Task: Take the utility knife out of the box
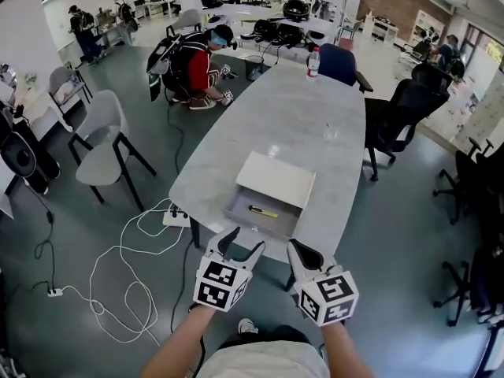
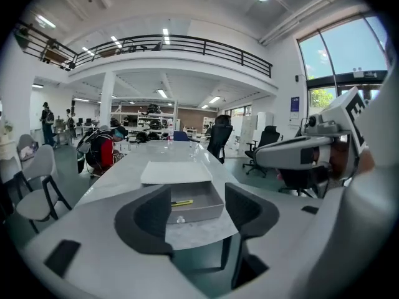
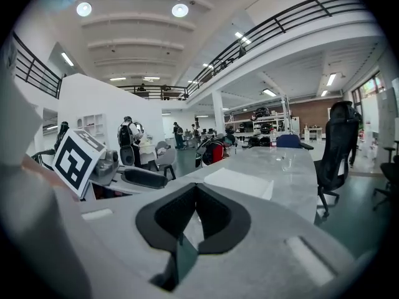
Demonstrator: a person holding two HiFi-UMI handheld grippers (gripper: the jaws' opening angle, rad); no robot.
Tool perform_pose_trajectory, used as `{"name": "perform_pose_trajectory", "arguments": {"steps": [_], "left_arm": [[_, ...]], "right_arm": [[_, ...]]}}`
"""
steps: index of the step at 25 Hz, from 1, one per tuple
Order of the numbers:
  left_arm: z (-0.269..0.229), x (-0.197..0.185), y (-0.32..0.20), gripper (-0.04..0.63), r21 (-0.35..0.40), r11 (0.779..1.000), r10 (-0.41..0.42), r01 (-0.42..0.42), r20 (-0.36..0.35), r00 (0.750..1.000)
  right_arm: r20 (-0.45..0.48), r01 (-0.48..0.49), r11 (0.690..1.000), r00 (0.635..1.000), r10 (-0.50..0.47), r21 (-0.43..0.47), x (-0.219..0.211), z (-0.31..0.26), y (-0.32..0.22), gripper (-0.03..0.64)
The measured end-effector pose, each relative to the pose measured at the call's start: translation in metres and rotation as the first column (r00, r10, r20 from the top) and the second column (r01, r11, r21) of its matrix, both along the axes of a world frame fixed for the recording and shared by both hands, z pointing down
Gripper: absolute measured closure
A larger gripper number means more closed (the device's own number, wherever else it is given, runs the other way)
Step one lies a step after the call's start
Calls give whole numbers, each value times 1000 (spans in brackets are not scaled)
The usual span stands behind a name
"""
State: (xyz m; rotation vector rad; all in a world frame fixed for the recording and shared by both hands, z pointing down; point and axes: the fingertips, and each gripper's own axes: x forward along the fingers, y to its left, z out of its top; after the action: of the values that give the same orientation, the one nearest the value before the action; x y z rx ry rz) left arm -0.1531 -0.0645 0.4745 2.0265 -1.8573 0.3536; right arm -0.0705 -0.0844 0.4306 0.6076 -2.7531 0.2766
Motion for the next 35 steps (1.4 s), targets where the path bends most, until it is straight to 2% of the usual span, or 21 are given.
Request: {"name": "perform_pose_trajectory", "arguments": {"steps": [8, 11, 14, 18, 22, 28, 35], "left_arm": [[27, -16, -48, 345, -125, 981, 166, -150, 131, 977], [42, -20, -67, 345, -189, 961, 235, -203, 169, 957], [57, -23, -86, 345, -253, 931, 315, -264, 187, 930], [77, -26, -111, 345, -338, 880, 410, -333, 187, 893], [97, -29, -129, 345, -413, 820, 504, -397, 192, 842], [124, -29, -140, 345, -547, 691, 643, -473, 164, 748], [148, -31, -151, 345, -628, 609, 708, -484, 156, 688]], "right_arm": [[3, -32, 999, 999, 32, -23, -20, 15, -41, 612], [3, -37, 999, 999, 37, -29, -28, 19, -60, 612], [3, -52, 998, 999, 52, -37, -36, 22, -82, 612], [-1, -69, 996, 998, 69, -49, -41, 26, -113, 612], [-12, -93, 993, 996, 92, -68, -43, 35, -140, 612], [-17, -109, 990, 994, 108, -89, -50, 40, -176, 612], [-13, -87, 991, 996, 86, -101, -65, 44, -192, 612]]}}
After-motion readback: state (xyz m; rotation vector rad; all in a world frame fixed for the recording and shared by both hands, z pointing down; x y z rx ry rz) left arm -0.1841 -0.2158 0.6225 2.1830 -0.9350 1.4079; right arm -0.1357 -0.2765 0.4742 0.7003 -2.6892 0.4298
